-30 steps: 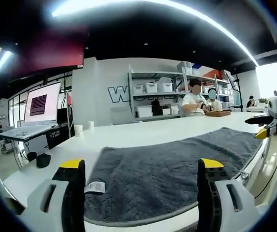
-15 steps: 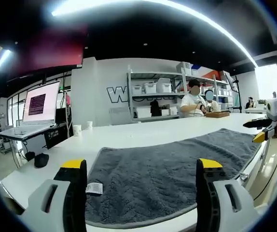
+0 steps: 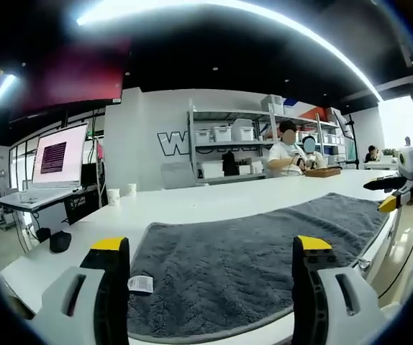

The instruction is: Open the folded towel by lifting each exposed corner and separating the folded layers until the towel lies flat within the target outline without major curled edges

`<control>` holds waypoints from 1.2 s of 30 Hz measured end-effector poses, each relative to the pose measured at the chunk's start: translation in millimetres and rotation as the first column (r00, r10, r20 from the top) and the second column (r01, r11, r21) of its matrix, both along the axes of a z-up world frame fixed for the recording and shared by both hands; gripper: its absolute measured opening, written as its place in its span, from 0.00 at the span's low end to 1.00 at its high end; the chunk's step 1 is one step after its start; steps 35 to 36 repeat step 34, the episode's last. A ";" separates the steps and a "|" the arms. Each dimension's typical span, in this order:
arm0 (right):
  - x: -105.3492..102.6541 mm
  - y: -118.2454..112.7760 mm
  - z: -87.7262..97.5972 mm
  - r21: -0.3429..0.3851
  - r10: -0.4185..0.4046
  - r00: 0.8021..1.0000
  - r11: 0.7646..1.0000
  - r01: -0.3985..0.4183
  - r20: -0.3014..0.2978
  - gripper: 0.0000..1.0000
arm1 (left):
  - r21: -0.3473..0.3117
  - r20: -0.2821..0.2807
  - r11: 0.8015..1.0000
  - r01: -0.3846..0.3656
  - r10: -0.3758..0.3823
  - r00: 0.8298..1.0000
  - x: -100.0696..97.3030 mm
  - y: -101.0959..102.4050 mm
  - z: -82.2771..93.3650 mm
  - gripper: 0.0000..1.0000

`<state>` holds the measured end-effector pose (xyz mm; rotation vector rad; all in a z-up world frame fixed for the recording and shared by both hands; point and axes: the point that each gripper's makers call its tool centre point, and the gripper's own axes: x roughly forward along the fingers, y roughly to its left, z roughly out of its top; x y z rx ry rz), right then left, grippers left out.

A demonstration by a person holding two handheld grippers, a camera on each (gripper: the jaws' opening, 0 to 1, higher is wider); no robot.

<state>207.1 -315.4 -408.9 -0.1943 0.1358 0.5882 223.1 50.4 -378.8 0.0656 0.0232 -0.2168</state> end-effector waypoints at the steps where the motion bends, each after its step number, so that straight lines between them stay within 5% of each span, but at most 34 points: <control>1: -0.1 -0.8 -0.3 0.001 -0.002 1.000 1.000 0.002 -0.001 0.89 | 0.000 -0.001 1.000 0.000 0.000 1.000 0.0 0.2 -0.3 0.92; 36: -3.6 -12.4 -4.2 0.027 -0.041 0.999 0.999 0.041 -0.012 0.88 | 0.028 -0.038 0.999 0.018 -0.017 0.999 5.3 -5.2 -8.6 0.90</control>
